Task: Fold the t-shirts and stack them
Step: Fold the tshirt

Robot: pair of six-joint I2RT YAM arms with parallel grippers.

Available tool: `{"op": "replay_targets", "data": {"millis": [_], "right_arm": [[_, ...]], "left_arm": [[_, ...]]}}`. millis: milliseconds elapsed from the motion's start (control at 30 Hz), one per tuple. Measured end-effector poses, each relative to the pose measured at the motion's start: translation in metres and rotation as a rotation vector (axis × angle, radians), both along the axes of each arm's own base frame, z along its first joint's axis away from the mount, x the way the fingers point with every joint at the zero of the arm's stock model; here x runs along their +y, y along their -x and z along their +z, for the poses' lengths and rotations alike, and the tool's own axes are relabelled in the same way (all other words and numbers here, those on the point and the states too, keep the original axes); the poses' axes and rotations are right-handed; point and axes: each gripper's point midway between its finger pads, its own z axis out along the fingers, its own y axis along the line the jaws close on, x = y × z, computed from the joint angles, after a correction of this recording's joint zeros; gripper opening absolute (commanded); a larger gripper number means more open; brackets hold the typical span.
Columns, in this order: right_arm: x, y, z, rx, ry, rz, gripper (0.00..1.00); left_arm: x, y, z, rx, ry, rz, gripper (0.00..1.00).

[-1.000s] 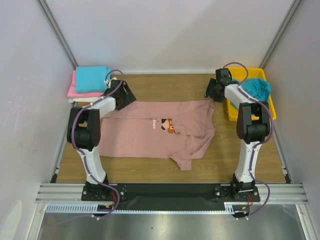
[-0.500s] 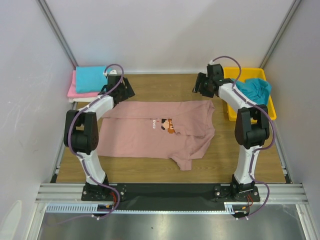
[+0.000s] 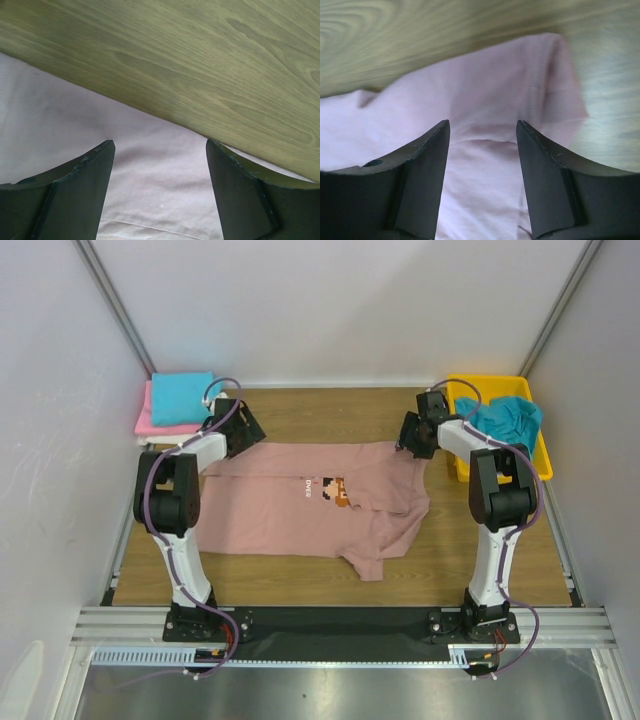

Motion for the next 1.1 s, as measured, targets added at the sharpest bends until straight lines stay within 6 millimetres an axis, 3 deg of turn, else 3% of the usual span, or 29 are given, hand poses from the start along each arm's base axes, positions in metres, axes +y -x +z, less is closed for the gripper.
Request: {"op": "replay_targets", "data": {"millis": [133,600,733,967,1100], "right_arm": [[-0.013,0.007,-0.013,0.023,0.026,-0.03,0.58],[-0.038,0.006,-0.012,0.004,0.036,-0.082,0.55],[-0.035,-0.001,0.001,-0.01,0.038,-0.066,0.55],[-0.02,-0.032,0.045,-0.127,0.022,-0.039,0.47],[-0.016,-0.034,0.049,-0.138,0.019,-0.033,0.41]], "left_arm": [[0.004,-0.001,0.0,0.0,0.006,0.015,0.8],[0.015,0.004,-0.012,0.043,0.026,0.075,0.79],[0.015,0.004,-0.012,0.042,0.032,0.07,0.79],[0.009,0.001,-0.007,0.023,0.053,0.049,0.79],[0.006,-0.003,-0.003,0.005,0.059,0.041,0.79]]}}
